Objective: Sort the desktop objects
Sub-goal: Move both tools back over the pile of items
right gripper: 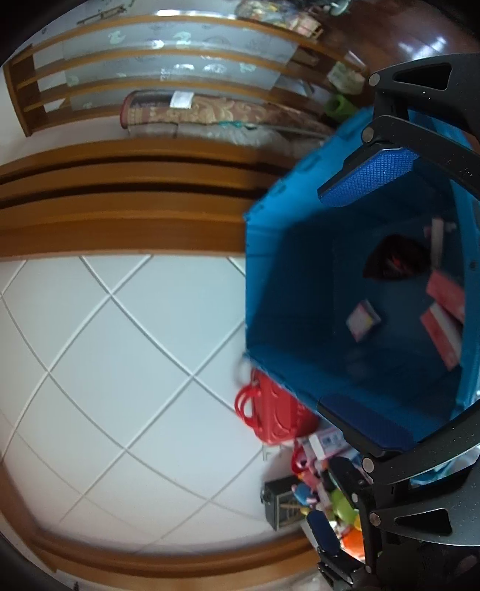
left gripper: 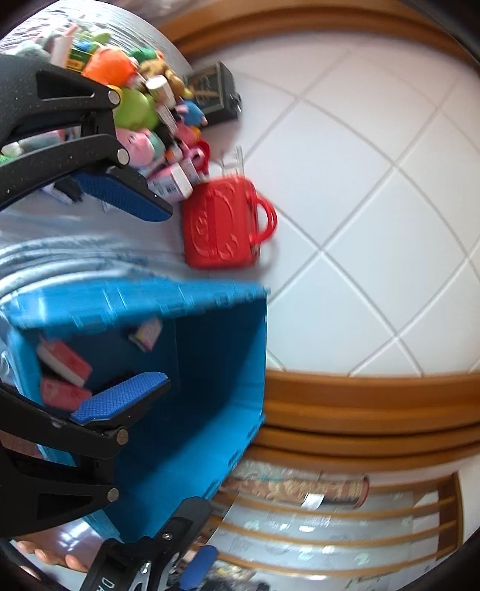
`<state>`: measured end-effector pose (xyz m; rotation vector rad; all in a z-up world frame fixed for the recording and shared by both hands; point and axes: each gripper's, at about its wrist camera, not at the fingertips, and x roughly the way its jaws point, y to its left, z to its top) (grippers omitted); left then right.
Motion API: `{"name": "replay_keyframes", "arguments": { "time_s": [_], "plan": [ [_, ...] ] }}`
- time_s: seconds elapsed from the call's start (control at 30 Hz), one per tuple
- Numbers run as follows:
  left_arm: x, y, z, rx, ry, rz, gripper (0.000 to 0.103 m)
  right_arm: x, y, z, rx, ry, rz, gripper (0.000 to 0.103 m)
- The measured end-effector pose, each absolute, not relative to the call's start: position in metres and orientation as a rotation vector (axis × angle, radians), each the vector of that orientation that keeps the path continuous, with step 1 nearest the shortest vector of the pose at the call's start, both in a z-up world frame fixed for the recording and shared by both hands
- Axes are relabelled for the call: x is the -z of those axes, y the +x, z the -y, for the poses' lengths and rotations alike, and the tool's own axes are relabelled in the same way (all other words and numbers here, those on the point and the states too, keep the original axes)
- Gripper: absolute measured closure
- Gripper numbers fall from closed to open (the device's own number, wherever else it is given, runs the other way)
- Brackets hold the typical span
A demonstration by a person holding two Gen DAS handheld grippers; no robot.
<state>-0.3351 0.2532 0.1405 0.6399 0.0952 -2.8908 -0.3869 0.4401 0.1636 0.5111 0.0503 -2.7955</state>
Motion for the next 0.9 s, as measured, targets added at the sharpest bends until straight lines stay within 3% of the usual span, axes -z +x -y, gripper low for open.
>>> {"name": "replay_keyframes", "arguments": {
  "time_s": [0.4, 0.67, 0.9],
  "plan": [
    [-0.110, -0.266, -0.150, 2.609, 0.634, -0.141, 0.019, -0.138, -0.347, -0.342, 2.444, 0.362, -0.008, 0.000],
    [-0.093, -0.214, -0.050, 2.492, 0.677, -0.214, 0.019, -0.126, -0.322, -0.246, 2.307, 0.435, -0.110, 0.000],
    [-0.072, -0.159, 0.049, 2.425, 0.721, -0.216, 0.019, -0.099, -0.304, -0.157, 2.262, 0.637, -0.035, 0.000]
  ]
}}
